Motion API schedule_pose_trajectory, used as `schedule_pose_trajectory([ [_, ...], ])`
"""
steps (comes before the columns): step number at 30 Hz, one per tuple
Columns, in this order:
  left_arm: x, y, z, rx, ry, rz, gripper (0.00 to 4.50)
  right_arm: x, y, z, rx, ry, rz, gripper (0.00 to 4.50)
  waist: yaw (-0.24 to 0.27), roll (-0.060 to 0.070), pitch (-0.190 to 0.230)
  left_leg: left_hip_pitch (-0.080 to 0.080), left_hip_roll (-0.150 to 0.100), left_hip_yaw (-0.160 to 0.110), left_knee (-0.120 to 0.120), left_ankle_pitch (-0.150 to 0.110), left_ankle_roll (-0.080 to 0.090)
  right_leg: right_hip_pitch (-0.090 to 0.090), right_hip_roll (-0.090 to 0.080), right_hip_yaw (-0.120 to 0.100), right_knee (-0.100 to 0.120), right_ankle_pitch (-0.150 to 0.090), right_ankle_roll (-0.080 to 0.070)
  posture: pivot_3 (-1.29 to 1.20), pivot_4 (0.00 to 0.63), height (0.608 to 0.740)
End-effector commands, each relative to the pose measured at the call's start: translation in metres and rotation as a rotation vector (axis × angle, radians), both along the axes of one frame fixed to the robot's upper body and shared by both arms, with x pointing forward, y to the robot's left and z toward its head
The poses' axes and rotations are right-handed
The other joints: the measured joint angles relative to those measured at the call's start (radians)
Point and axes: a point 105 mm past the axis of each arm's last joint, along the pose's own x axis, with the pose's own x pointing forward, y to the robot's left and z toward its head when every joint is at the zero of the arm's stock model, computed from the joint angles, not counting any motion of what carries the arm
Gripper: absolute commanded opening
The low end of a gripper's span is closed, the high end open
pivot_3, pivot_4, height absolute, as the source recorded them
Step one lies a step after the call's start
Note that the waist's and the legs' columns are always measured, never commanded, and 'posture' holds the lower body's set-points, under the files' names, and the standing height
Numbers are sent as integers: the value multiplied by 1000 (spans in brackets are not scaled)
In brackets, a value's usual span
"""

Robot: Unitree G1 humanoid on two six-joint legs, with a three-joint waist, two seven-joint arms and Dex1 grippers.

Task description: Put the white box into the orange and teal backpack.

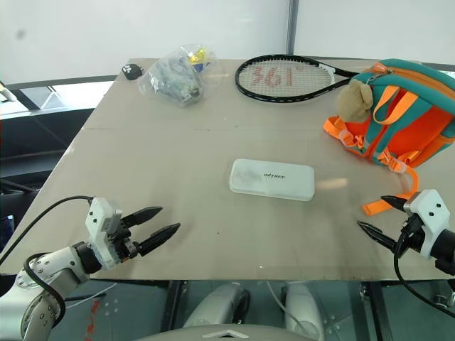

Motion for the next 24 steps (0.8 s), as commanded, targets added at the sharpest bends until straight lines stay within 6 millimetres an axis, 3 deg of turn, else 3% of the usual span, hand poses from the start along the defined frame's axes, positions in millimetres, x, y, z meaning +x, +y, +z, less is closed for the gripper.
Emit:
schedule_pose_trajectory([
  [1,7,-6,12,-23,-68,-5,4065,11,15,14,-4,-74,1,4393,0,0,0,0,0,0,0,0,0,0,0,0,0,0,0,0,150,739],
  [4,28,-11,16,-65,-120,53,4065,24,54,23,43,-101,20,4393,-2,1,0,0,0,0,0,0,0,0,0,0,0,0,0,0,150,739],
  [6,36,-16,22,-109,-119,73,4065,31,63,21,36,-84,11,4393,0,1,0,0,0,0,1,0,-1,0,0,-1,0,0,0,0,150,739],
  [9,42,-24,29,-211,-61,76,4073,46,69,15,13,-71,-50,3624,1,0,-1,0,0,-1,1,0,0,0,0,-1,-1,0,0,0,150,739],
  [16,45,-37,26,-258,215,40,4073,68,85,10,-41,-41,-126,231,-3,0,0,-3,0,-1,1,-1,0,-3,1,-1,1,0,0,0,150,739],
  [19,55,-38,23,-291,311,65,4073,74,86,8,-78,-41,-170,105,-2,0,0,-3,0,-1,2,-1,0,-3,1,-1,1,0,0,0,150,739],
  [24,84,-63,23,-418,447,60,4073,83,88,8,-124,-37,-192,105,2,0,0,-4,0,-1,4,-1,0,-3,1,-2,2,0,0,0,150,739],
])
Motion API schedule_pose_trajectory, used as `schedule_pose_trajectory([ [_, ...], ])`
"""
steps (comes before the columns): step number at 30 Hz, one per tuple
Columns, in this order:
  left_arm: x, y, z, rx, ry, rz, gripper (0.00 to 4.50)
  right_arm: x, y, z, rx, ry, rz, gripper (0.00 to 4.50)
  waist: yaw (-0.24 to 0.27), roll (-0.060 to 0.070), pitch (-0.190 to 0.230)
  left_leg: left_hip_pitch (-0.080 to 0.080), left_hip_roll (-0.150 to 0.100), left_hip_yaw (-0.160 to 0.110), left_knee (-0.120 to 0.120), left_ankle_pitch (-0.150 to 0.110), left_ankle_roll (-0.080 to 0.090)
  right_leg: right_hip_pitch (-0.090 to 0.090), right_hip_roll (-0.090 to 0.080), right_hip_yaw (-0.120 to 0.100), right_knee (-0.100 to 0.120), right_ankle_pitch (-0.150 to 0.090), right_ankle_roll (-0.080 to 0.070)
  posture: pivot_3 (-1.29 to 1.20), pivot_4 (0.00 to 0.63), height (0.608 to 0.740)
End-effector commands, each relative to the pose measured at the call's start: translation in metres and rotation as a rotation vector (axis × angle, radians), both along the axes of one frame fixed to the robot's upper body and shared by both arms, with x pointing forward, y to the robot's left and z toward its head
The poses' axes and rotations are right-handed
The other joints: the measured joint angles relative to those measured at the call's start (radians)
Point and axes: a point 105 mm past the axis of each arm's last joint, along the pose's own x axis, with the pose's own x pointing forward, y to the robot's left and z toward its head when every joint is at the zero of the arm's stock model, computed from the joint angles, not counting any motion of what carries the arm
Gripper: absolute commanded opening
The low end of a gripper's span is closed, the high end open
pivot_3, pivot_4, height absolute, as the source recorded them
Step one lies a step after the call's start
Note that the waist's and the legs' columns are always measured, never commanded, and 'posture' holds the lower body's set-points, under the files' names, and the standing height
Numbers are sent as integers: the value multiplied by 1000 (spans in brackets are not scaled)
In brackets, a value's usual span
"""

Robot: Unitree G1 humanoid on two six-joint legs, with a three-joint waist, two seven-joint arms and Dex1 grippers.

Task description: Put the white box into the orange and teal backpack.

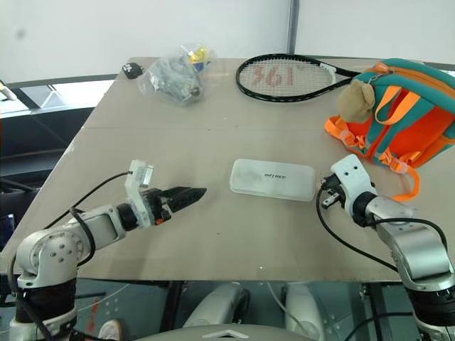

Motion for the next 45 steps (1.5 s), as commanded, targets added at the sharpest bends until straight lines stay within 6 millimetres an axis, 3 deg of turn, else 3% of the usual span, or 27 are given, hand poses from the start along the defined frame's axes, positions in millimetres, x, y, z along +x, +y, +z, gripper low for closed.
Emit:
schedule_pose_trajectory([
  [1,19,-18,-2,-82,108,-9,4073,8,-1,5,-42,-25,-20,105,1,-1,0,0,0,0,1,0,0,0,0,0,1,0,0,0,150,739],
  [4,37,-28,-8,-101,175,7,4073,15,-4,3,-114,-47,-27,105,-4,-1,-1,0,-1,0,1,0,0,0,0,0,1,0,0,0,150,739],
  [8,56,-53,-10,-164,269,-78,4073,26,20,1,-158,-43,84,105,-10,-1,-1,-1,-1,2,1,0,0,-4,0,0,4,0,0,0,150,739],
  [13,64,-76,-9,-225,305,-166,4073,35,46,-1,-177,-61,195,105,-10,-1,-1,-1,-1,2,1,0,0,-4,0,-1,3,0,0,0,150,739],
  [18,59,-91,-1,-288,313,-267,4073,43,67,1,-172,-85,278,105,-11,-1,-1,-1,-1,1,1,0,0,-4,0,-1,3,0,0,0,150,739],
  [21,62,-93,5,-350,298,-265,3280,44,70,1,-176,-105,295,0,-10,-1,-1,-2,-1,1,1,0,0,-4,0,-1,2,0,0,0,150,739],
  [24,60,-90,10,-398,290,-261,1815,45,67,3,-153,-125,277,0,-11,-1,-1,-3,-1,1,1,0,0,-5,0,-2,3,0,0,0,150,739],
  [26,58,-87,11,-404,279,-256,1124,44,62,8,-111,-157,254,0,-14,-1,-1,-3,-1,0,2,0,0,-5,0,-2,3,0,0,0,150,739],
  [31,52,-79,18,-447,220,-226,1124,27,36,44,138,-212,150,0,-22,-1,-1,-4,-1,0,1,0,0,-6,0,1,2,0,0,0,150,739],
  [34,48,-77,21,-445,189,-214,1124,0,5,68,199,-240,69,879,-17,-1,-1,-4,-1,-1,1,0,0,-5,0,1,3,0,0,0,150,739],
  [37,47,-75,23,-435,152,-196,1124,-32,-16,83,235,-215,27,2294,-7,-1,-1,-4,-1,-1,1,0,-1,-5,0,0,2,0,0,0,150,739],
  [41,58,-72,35,-426,85,-153,1124,-40,-50,89,284,-179,-176,4090,-7,-1,-1,-2,-1,1,1,0,-1,-4,0,3,4,0,0,0,150,739],
  [45,70,-66,53,-426,16,-119,1124,-20,-70,95,329,-181,-343,4090,-7,-1,-1,-2,-1,2,2,0,-1,-4,0,5,5,0,0,0,150,739],
])
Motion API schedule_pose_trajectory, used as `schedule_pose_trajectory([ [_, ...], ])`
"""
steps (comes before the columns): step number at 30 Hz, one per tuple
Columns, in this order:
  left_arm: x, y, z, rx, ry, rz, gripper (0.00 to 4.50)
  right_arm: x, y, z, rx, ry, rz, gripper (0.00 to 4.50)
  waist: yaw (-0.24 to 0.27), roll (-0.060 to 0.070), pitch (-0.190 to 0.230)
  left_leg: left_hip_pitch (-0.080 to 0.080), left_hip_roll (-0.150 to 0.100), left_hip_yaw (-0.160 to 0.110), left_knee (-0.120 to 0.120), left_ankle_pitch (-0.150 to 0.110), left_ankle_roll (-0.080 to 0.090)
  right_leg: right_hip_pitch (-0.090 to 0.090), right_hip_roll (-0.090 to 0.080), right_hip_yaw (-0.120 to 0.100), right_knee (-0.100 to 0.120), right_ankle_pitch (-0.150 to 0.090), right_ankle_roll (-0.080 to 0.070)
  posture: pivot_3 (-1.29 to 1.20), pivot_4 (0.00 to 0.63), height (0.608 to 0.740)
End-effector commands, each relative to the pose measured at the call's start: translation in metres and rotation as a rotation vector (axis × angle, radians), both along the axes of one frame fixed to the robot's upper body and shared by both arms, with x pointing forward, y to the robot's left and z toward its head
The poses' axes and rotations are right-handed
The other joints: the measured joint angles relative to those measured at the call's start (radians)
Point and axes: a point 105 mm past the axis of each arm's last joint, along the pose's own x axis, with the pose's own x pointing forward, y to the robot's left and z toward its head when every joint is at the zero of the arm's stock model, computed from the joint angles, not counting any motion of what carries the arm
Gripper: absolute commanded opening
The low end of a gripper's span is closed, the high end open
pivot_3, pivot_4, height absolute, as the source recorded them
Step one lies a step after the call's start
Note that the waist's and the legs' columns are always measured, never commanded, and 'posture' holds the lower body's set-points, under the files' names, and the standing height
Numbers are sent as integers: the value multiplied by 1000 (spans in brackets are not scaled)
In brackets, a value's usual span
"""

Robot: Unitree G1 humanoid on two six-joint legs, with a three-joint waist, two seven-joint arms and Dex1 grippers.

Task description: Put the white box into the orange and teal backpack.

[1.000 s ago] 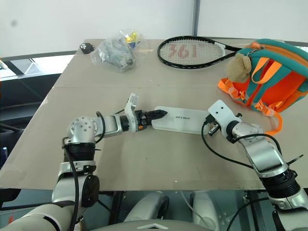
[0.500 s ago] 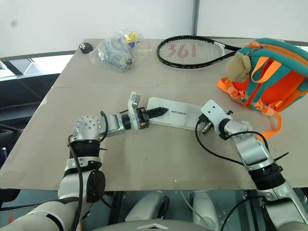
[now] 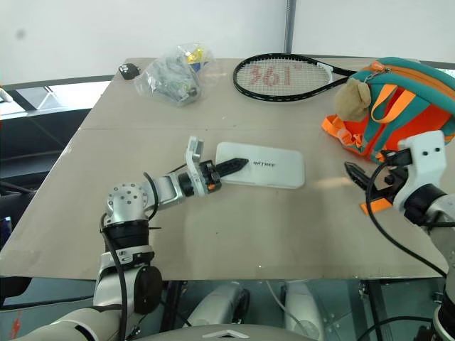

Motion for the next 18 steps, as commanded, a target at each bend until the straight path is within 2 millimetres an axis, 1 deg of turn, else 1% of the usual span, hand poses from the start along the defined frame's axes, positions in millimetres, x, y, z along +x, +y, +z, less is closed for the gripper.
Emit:
schedule_pose_trajectory([
  [1,11,6,34,-32,-127,46,1124,18,-12,9,18,-12,-111,4090,1,0,0,0,0,0,0,0,0,0,0,0,0,0,0,0,150,739],
  [3,14,7,36,-27,-142,56,1124,35,-11,9,6,-16,-135,4090,1,0,0,0,0,0,-1,0,0,-1,0,0,-1,0,0,0,150,739],
  [7,12,3,39,-24,-160,60,1124,84,-6,13,-4,-62,-180,4090,-10,0,0,-1,0,2,-1,0,0,-3,0,1,-1,0,0,0,150,739],
  [10,7,2,41,-26,-175,70,1124,105,2,19,-50,-113,-165,4090,-19,0,0,-3,0,3,-1,0,0,-4,-1,2,0,0,0,0,150,739],
  [12,6,5,42,-26,-185,99,1124,116,6,26,-82,-161,-161,3595,-24,0,0,-3,0,4,-1,0,0,-5,0,2,0,0,0,0,150,739],
  [13,5,8,43,-26,-192,118,1124,120,9,30,-113,-192,-142,3178,-25,0,0,-3,0,3,-1,0,0,-5,0,2,0,0,0,0,150,739],
  [14,4,10,44,-27,-199,135,1124,122,12,33,-145,-225,-120,2886,-25,0,0,-3,0,3,-1,0,0,-6,0,2,0,0,0,0,150,739],
  [16,3,14,46,-16,-222,177,1124,126,20,39,-216,-298,-71,2049,-28,0,0,-3,0,4,-1,0,0,-6,0,2,0,0,0,0,150,739],
  [18,2,19,46,36,-266,216,1124,130,21,37,-247,-314,-64,1105,-30,0,0,-3,0,4,-1,0,0,-6,0,2,0,0,0,0,150,739],
])
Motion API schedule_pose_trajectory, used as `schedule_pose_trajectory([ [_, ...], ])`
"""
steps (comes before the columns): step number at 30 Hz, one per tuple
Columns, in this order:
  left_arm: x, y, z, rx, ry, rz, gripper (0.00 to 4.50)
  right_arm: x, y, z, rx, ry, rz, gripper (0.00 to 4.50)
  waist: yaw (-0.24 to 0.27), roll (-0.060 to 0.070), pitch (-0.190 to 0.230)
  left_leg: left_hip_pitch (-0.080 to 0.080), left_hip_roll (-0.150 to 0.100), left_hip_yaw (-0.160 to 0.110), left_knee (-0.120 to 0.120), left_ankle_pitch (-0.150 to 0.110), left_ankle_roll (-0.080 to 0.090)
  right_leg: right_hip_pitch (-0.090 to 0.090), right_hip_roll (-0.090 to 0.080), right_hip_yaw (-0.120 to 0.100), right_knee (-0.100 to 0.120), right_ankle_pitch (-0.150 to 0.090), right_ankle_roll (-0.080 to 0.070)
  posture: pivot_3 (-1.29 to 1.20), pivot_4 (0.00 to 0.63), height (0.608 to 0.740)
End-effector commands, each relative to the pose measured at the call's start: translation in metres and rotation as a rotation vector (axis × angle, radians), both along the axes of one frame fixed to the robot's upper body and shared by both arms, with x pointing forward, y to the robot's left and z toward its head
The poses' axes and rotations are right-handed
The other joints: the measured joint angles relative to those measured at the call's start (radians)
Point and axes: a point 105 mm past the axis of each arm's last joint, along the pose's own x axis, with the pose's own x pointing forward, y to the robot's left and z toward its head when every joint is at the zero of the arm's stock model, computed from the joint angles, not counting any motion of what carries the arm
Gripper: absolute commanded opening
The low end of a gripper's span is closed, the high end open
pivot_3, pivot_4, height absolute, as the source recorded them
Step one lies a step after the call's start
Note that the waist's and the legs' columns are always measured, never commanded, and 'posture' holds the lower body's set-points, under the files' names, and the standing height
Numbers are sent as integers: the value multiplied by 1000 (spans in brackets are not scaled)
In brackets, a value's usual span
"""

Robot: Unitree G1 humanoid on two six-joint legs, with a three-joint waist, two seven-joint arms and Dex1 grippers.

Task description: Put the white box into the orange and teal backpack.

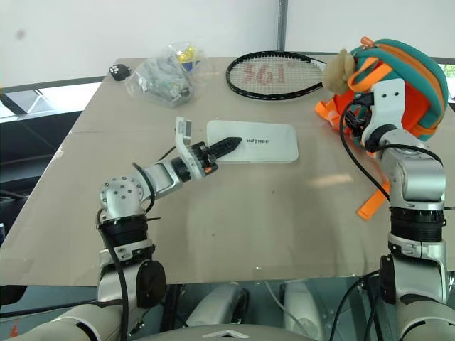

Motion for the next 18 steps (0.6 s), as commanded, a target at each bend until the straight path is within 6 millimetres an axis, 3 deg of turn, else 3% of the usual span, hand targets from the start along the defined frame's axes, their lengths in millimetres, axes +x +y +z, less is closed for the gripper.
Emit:
schedule_pose_trajectory([
  [1,-4,10,22,35,-144,76,1124,6,2,23,-83,-119,4,569,-2,0,0,0,0,1,0,0,0,0,0,0,0,0,0,0,150,739],
  [2,-4,11,22,38,-151,90,1124,9,-2,21,-82,-115,-21,41,0,0,0,0,0,1,0,0,0,0,0,0,0,0,0,0,150,739],
  [6,0,16,23,31,-162,144,1124,16,-9,21,-58,-126,-76,41,4,0,0,0,0,1,1,0,0,0,0,0,0,0,0,0,150,739],
  [8,1,18,24,34,-171,158,1124,17,3,23,-23,-146,-26,41,4,0,0,0,0,1,0,0,0,0,0,0,0,0,0,0,150,739],
  [10,2,19,25,33,-179,168,1124,11,28,28,45,-164,125,41,2,0,0,0,0,0,0,0,0,0,0,0,0,0,0,0,150,739],
  [13,4,22,29,22,-199,186,1124,-7,58,36,148,-170,343,41,-1,0,0,0,0,0,0,0,0,0,0,0,0,0,0,0,150,739],
  [18,16,43,50,-40,-273,295,1124,-66,109,43,234,-116,774,41,2,0,0,-1,1,-1,0,0,0,0,0,0,-1,0,0,0,150,739],
])
